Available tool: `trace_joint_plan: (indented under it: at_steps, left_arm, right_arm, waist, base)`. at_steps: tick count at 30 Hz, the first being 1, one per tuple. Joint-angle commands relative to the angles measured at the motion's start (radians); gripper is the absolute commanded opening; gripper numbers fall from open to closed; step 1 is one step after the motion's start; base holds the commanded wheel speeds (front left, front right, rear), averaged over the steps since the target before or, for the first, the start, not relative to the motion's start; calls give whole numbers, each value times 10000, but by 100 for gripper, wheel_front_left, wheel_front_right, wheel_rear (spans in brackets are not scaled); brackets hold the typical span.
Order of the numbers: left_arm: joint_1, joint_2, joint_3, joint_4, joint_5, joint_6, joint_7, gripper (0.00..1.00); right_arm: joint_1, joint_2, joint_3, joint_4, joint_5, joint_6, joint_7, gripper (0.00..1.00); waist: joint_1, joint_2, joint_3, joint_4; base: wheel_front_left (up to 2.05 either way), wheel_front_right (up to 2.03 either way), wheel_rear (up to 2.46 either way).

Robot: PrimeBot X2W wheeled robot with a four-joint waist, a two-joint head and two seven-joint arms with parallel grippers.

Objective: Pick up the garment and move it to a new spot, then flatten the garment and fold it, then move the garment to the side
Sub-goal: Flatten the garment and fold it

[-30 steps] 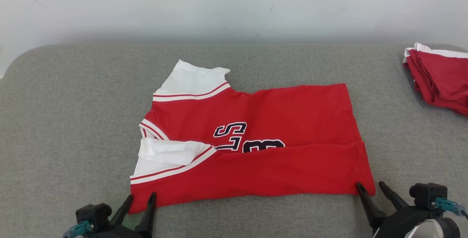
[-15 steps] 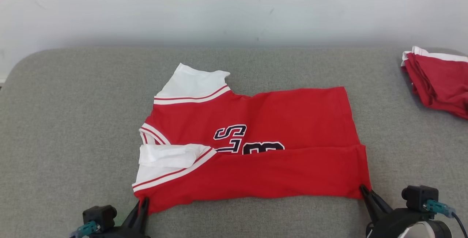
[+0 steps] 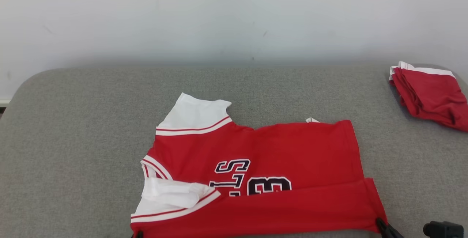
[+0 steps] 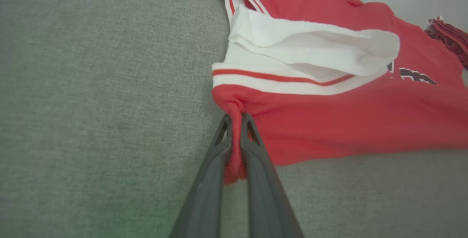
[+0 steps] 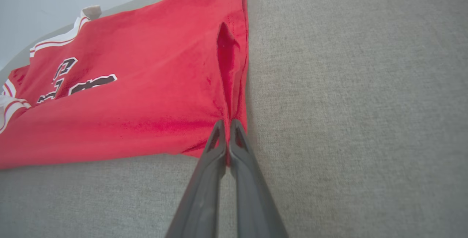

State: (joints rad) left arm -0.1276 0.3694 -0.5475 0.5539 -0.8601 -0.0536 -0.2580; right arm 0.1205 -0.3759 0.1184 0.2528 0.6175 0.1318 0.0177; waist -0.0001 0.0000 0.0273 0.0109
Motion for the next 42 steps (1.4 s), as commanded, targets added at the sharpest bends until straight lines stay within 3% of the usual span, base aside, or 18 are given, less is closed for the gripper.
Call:
trace_joint_plan:
  at_steps: [1,7,8,9,10,17,20,25,30,34,42]
  left_arm:
    - [280,177,82,-208,-110,127,39,0]
    - [838,385,104,-951,-277,424,289,0]
    - [887,416,123,-1046,-238,524,280,0]
    - [892,446,133,-1151,-132,613,236,40]
    - [920,448,138,-1253,-72,662,203,100]
    - [1051,296,733,-1840,280,999,-52,100]
    - [977,118,1502,-2549,1241,1233,-71,100]
    - [1516,-644,3027,-3736,3251,1371,-61,100]
    - [1924,-1429,3999,-4430,5011,1150,-63,100]
    - [2142,-1944,4532,-4741,6157,887,-64,100]
    - [2319,-2740,5455,-4346,6881,164,-65,100]
  right_arm:
    - [266,-17,-201,-210,29,-28,111,0]
    - [800,184,-471,-759,-57,-28,628,0]
    - [831,263,-515,-809,-62,-28,687,12]
    - [860,311,-524,-818,-96,-28,789,59]
    - [872,333,-494,-847,-137,-28,846,100]
    - [614,482,-678,-1244,-321,-28,437,100]
    - [397,667,-798,-1378,-502,-28,-131,100]
    - [-43,1041,-639,-1262,-1085,-28,-1416,100]
    - [-413,1407,-326,-710,-2161,-28,-2592,100]
    - [-563,1902,-480,-535,-2972,-28,-2825,100]
    - [-367,2616,-821,-994,-3899,-28,-2839,100]
  waist:
    - [1,0,-18,-16]
    - [1,0,-42,-34]
    - [1,0,-49,-33]
    - [1,0,-70,-28]
    - [1,0,-82,-26]
    - [1,0,-218,-49]
    - [1,0,-239,-46]
    - [1,0,-251,-94]
    - [1,0,-252,-152]
    - [1,0,-201,-196]
    - [1,0,3,-315]
  base:
    - [0,0,0]
    - [0,0,0]
    - [0,0,0]
    - [0,0,0]
    - [0,0,0]
    - [0,0,0]
    - [0,0,0]
    - [0,0,0]
    - [0,0,0]
    - [0,0,0]
    - [0,0,0]
